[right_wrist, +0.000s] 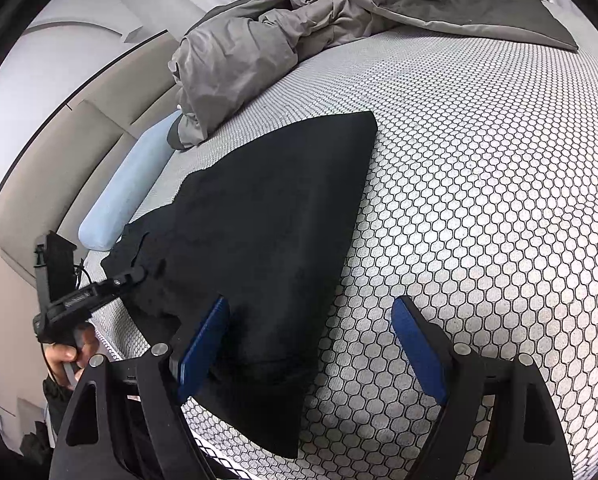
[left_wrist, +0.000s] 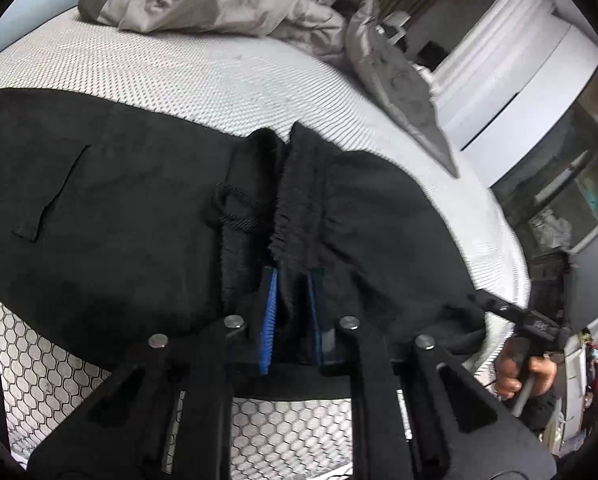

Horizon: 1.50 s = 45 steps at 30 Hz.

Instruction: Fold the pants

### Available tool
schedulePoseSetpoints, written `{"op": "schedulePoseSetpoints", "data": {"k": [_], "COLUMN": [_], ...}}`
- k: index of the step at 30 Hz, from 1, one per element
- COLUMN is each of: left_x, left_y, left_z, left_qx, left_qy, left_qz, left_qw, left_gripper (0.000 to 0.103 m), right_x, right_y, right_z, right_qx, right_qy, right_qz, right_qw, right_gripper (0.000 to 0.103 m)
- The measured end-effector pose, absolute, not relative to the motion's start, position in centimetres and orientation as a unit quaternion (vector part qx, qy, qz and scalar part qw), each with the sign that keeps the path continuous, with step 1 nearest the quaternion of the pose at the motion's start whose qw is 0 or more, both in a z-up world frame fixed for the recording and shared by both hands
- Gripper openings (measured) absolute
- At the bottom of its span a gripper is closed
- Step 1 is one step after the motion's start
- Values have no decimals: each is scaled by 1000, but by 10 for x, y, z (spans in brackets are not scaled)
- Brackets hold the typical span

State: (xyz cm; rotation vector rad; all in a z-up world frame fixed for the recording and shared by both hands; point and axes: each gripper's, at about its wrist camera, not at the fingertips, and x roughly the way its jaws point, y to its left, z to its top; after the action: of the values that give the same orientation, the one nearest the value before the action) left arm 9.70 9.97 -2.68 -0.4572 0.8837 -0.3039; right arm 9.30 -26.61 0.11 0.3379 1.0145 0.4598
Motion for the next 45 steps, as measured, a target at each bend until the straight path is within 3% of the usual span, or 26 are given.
{"op": "schedulePoseSetpoints", "data": {"k": [12,14,16,18,21,25,27,35,38,41,43,45], "left_x": [106,106,103,101,106,107,102,73,70,61,48,36], "left_y": [128,127,121,113,96,82,77,91,108,110,104,91], "left_z": [-37,-38,-37,-35,-42,-45,-38,-12,-22,-16,0,16], "left_qx": [-256,-258,-254,-233,-190,-145,-130,-168,-178,-206,-192,-173], "left_qy": [421,427,427,428,449,445,429,405,433,416,380,348], "left_qz": [-103,-125,-143,-155,-136,-106,-113,-147,-107,-116,-122,-123], "left_qw": [864,857,856,860,863,877,887,887,877,878,896,913], "left_gripper": [15,32,64,72,70,47,43,46,58,63,86,94], "right_x": [100,98,98,96,96,96,96,95,94,91,89,85], "right_y": [-261,-266,-267,-270,-269,-266,-267,-270,-274,-278,-280,-285], "right_z": [0,-1,-1,-2,-1,-2,-2,-3,-3,-3,-3,-3], "right_qx": [159,160,162,161,156,151,150,156,159,158,158,166], "right_qy": [481,481,481,481,483,484,485,485,484,484,485,485], "right_qz": [215,215,215,216,218,220,219,216,216,214,213,215], "right_qw": [835,835,834,834,834,833,833,833,833,834,833,831], "right_gripper": [85,85,85,85,85,85,85,85,85,85,85,85]}}
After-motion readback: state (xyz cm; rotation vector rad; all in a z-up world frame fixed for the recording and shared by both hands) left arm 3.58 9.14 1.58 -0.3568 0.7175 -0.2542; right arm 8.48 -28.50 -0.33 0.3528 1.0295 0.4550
